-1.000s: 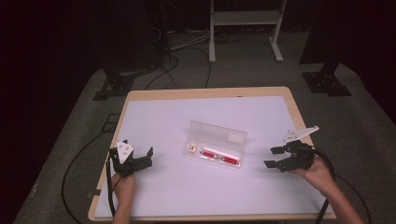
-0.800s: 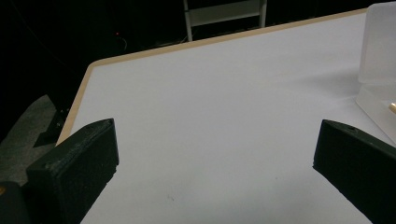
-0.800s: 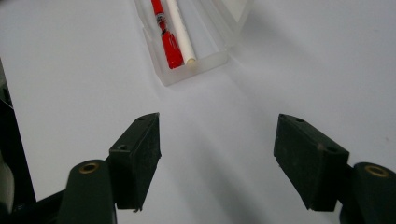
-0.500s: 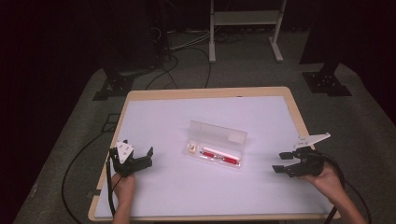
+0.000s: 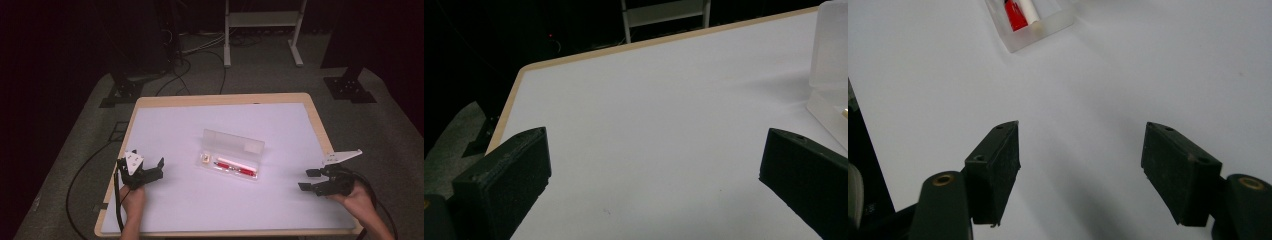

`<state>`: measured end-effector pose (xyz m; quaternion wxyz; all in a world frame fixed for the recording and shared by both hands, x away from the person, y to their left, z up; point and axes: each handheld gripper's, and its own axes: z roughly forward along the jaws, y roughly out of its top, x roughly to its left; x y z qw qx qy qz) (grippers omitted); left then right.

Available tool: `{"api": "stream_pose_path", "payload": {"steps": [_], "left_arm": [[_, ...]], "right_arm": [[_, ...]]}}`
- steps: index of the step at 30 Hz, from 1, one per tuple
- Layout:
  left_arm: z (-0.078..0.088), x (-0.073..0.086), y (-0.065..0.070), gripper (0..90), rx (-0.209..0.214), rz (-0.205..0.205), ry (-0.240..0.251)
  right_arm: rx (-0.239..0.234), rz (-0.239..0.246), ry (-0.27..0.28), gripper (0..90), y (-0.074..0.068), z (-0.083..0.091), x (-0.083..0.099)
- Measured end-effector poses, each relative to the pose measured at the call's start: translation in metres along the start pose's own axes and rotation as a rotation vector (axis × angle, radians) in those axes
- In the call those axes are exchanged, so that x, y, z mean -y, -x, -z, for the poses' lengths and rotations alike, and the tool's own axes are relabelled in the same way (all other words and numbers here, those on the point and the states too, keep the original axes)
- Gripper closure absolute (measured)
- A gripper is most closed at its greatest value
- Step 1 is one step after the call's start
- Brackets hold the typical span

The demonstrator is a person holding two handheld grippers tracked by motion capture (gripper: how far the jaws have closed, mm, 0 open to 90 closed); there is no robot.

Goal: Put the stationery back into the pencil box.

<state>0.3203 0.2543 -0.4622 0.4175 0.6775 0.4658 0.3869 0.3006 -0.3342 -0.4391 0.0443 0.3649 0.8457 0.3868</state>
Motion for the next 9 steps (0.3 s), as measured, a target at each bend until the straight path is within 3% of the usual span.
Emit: {"api": "stream_pose_path", "payload": {"steps": [7,9], "left_arm": [[-0.0002,-0.0002,0.0008,0.0,-0.005,-0.004,-0.003],[-0.0003,-0.0002,0.0004,0.0,-0.005,-0.002,-0.005]], "right_arm": [[-0.002,0.010,0.016,29.9,-0.0048,0.0011,0.0057],[-0.004,0.013,0.043,29.5,-0.0074,0.0001,0.0067]]}}
